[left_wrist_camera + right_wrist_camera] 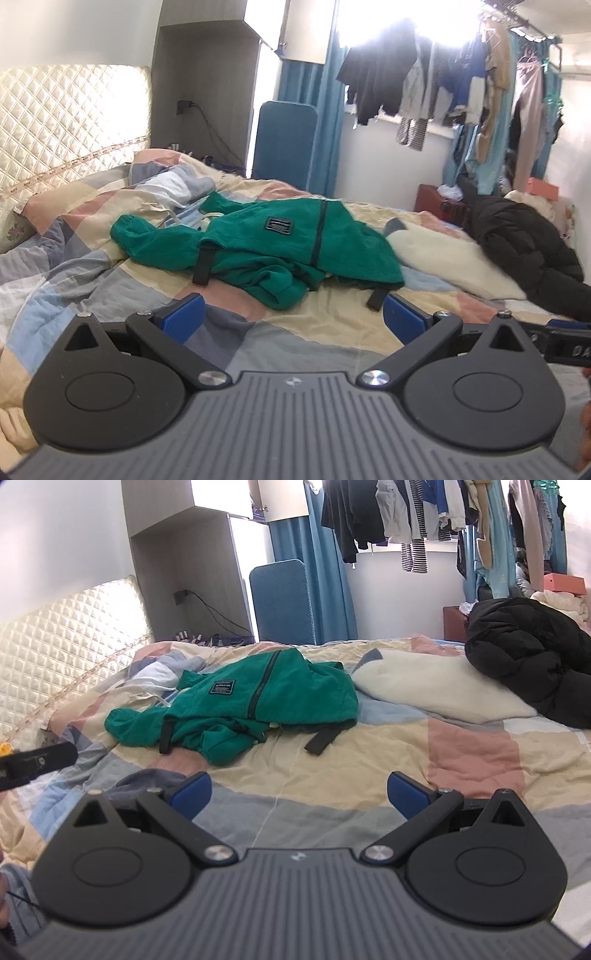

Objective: Fold large clothes
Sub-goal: 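Lower both grippers onto the green sweatshirt and close them on the fabric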

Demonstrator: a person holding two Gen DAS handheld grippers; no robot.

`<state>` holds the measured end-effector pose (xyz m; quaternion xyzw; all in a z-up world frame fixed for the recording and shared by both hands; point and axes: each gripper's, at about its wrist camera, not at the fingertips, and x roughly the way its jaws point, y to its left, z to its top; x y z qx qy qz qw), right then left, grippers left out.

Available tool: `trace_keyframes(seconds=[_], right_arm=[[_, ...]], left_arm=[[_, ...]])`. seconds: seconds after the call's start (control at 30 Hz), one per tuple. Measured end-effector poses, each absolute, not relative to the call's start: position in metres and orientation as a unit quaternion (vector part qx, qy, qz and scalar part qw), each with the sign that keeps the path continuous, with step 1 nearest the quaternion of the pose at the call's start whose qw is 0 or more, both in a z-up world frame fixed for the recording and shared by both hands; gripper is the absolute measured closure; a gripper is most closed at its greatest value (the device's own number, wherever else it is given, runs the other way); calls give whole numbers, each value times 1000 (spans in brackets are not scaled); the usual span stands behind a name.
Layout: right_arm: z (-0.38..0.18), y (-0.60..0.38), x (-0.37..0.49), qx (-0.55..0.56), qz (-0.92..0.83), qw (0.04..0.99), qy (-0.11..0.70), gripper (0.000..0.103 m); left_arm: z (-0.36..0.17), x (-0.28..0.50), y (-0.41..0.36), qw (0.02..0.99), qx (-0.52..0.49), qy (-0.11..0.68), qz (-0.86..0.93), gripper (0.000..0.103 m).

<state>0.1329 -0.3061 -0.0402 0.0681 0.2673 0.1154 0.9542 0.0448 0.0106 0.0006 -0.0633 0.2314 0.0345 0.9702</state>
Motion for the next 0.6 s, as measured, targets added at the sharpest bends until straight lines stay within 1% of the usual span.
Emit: trace_keyframes(seconds=[0.37,0.5,0.6], right_arm=[[-47,-285,230,74,115,944,301,0],[-59,-277,278,75,102,943,309,0],[-81,-271,328,73,65,938,334,0]], left_arm=[[-15,151,48,966,-86,240,53,0],[-39,214,75,965,-102,237,46,0],[-64,262,98,963,-111,239,57,0]])
